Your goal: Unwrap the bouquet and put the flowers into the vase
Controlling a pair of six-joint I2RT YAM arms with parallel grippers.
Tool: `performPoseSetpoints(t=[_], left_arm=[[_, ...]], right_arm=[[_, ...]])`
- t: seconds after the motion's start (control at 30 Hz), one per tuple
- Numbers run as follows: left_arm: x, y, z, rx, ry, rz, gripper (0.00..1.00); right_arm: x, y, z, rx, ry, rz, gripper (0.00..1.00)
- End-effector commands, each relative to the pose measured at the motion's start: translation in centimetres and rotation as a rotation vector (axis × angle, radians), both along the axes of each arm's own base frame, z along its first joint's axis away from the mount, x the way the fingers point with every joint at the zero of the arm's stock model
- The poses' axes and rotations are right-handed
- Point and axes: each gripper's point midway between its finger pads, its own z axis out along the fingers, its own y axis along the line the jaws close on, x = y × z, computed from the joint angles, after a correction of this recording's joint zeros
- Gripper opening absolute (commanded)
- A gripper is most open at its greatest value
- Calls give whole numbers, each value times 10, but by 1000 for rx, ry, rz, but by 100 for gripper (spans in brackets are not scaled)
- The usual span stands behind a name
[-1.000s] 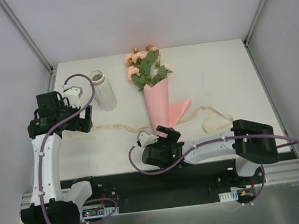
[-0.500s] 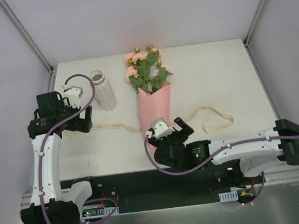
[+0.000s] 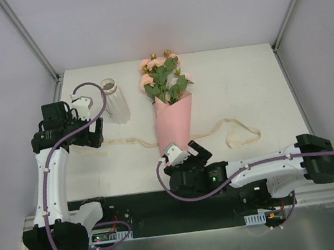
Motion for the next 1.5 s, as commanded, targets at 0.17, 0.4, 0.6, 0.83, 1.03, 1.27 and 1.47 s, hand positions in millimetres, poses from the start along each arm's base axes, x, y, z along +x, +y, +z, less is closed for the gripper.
performPoseSetpoints(t=[0.17, 0.4, 0.6, 0.83, 1.03, 1.27, 1.47], left_arm=[[-4, -1, 3, -4, 3, -7, 99], [-4, -1, 2, -5, 6, -5, 99], [-5, 1, 4, 8, 2, -5, 99], [-6, 3, 5, 23, -6, -13, 99], [-4, 3, 9, 31, -15, -22, 99], [-1, 4, 9, 33, -11, -30, 99], [2, 3, 13, 30, -19, -33, 99]], right_arm=[[12, 51, -38, -135, 125, 132, 97], [42, 44, -50, -211, 96, 72, 97], [64, 44, -47, -241, 33, 21, 97], [75, 44, 11, -34, -110, -104, 97], [66, 7, 52, 138, -183, -209, 97], [47, -50, 73, 369, -162, -334, 97], [30, -110, 59, 365, -168, -467, 97]])
